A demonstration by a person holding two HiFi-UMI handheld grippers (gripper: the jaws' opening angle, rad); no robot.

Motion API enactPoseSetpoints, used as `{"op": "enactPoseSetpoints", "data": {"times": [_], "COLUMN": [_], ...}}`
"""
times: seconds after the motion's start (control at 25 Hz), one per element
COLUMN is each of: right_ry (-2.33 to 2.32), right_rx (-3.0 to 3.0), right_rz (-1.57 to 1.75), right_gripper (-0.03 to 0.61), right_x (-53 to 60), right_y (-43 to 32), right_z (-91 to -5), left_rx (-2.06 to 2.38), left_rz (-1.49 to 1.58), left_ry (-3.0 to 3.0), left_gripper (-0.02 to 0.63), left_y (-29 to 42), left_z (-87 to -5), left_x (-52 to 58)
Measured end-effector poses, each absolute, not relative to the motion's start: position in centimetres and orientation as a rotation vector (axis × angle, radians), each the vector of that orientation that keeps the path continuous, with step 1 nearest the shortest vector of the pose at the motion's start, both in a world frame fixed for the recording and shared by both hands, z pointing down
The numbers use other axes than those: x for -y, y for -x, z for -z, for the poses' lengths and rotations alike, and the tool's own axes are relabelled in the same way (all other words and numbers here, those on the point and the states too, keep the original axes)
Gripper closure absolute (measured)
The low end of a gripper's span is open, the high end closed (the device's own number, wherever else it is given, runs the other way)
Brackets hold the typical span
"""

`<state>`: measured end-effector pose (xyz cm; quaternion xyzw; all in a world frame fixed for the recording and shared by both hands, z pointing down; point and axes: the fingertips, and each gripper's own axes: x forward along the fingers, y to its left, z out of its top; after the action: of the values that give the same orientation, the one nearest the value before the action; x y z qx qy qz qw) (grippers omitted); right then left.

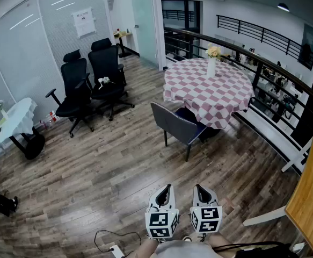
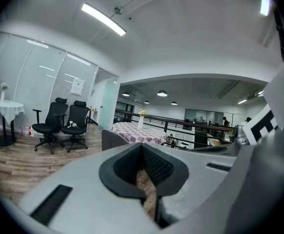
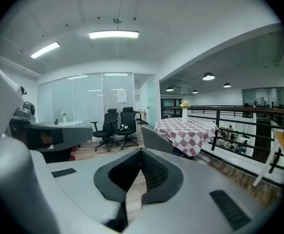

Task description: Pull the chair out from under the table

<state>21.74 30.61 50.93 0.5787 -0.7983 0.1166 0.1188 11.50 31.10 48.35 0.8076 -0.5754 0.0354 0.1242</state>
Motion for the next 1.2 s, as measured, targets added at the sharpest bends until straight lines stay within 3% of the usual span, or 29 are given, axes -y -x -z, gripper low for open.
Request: {"op": "enactPoseSetpoints", "data": {"times": [0.48,1.2], "right_ry": [-1.693,-1.758], "right_rx": [2.320,2.263], "right_rz": [-0.357,-0.430], "right_gripper": [0.561,0.561], "right_x": [-31.1,-30.3], "right_y": [-20.5,-16.1], "right_z": [-51.4,-53.1], "left_rx": [1.666,1.695], "left_rz": [-0.109,-0.167], "left_ry": [-2.338,-2.306], "left_gripper": [0.611,0.611], "left_y": [-10.0,-1.6], "left_z": [-49.2,-51.2], "left_x": [-31.8,-30.3]}}
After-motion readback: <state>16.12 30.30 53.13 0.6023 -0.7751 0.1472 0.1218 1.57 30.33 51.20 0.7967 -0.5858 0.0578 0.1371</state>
